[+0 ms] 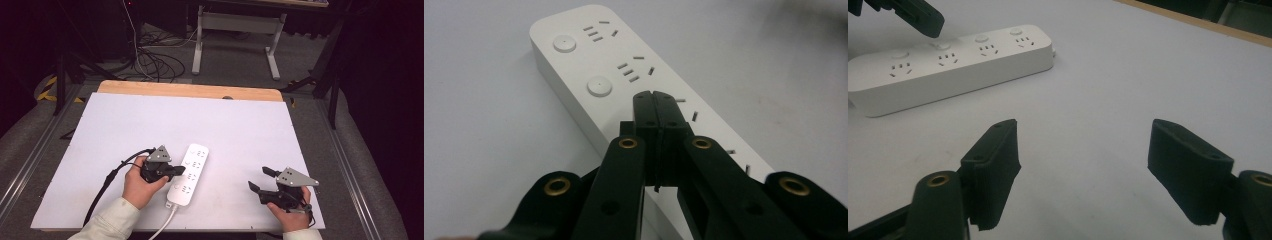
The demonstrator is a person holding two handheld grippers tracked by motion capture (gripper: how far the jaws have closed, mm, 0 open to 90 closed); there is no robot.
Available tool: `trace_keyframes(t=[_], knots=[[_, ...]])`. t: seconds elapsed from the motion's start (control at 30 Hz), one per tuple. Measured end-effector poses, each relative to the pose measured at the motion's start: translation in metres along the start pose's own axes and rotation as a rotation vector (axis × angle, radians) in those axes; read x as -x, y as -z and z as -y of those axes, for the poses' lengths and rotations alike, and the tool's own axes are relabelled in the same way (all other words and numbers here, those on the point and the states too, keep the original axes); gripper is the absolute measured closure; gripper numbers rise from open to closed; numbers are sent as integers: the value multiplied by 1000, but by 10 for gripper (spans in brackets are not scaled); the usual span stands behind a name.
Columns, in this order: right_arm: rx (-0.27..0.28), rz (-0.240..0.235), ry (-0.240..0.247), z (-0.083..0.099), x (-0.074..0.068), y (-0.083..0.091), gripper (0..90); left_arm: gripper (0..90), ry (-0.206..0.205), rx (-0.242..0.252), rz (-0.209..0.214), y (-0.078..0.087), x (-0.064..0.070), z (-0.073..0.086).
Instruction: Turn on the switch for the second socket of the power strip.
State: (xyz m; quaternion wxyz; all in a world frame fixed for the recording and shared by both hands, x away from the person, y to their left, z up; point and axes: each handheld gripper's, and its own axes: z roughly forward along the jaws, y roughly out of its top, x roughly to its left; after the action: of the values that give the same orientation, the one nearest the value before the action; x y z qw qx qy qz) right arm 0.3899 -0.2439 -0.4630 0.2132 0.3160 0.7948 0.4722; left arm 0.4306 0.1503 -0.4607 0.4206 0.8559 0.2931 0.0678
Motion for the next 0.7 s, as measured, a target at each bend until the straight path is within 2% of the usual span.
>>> trace_keyframes(t=[0.2, 0.37, 0.7], knots=[[0, 0, 0, 0, 0, 0, 290, 900, -2, -12, -3, -5, 0, 1], [-1, -1, 2, 0, 0, 0, 289, 900, -20, -19, -16, -7, 0, 2], [0, -1, 4, 0, 0, 0, 289, 900, -40, -7, -19, -8, 1, 3]])
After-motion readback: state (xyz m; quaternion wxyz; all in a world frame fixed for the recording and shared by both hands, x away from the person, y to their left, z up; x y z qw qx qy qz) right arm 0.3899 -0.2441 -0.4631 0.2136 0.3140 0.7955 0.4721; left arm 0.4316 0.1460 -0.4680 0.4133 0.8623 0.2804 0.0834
